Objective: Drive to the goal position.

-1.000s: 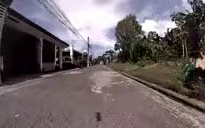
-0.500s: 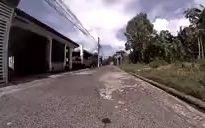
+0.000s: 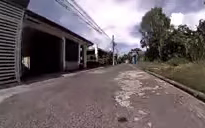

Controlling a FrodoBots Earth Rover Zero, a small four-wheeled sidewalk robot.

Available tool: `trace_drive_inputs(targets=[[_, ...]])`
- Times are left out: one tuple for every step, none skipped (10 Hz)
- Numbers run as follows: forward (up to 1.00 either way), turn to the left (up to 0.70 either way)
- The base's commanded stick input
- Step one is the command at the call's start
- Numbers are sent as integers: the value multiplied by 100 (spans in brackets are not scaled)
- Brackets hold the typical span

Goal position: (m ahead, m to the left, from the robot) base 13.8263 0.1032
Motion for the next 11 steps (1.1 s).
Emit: trace_drive_inputs(targets=[[70,-27],[70,-27],[70,-27],[70,-27],[70,-27],[70,-27],[70,-27],[70,-27],[70,-27],[70,-27],[70,0]])
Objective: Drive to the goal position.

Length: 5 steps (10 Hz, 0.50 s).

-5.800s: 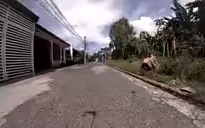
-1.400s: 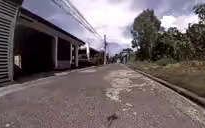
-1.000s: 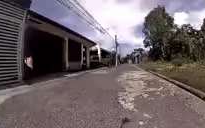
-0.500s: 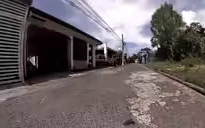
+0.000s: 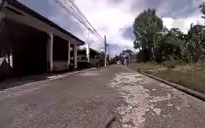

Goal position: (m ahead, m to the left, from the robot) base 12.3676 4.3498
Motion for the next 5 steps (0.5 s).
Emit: trace_drive_inputs(targets=[[70,0],[70,0],[70,15],[70,27],[70,27]])
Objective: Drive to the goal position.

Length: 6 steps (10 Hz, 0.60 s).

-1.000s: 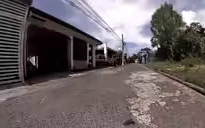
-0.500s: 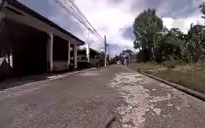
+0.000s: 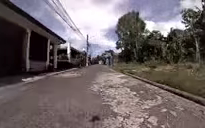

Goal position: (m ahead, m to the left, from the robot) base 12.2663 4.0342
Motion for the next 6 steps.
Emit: trace_drive_inputs(targets=[[70,27],[70,27],[70,27],[70,0],[70,0],[70,0]])
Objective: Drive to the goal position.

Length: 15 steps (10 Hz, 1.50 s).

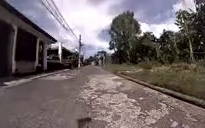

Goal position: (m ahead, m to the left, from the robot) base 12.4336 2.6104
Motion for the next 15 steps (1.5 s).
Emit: trace_drive_inputs(targets=[[70,0],[70,0],[70,0],[70,0],[70,0],[70,0],[70,0],[70,0],[70,0],[70,0],[70,0],[70,0],[70,0],[70,0],[70,0]])
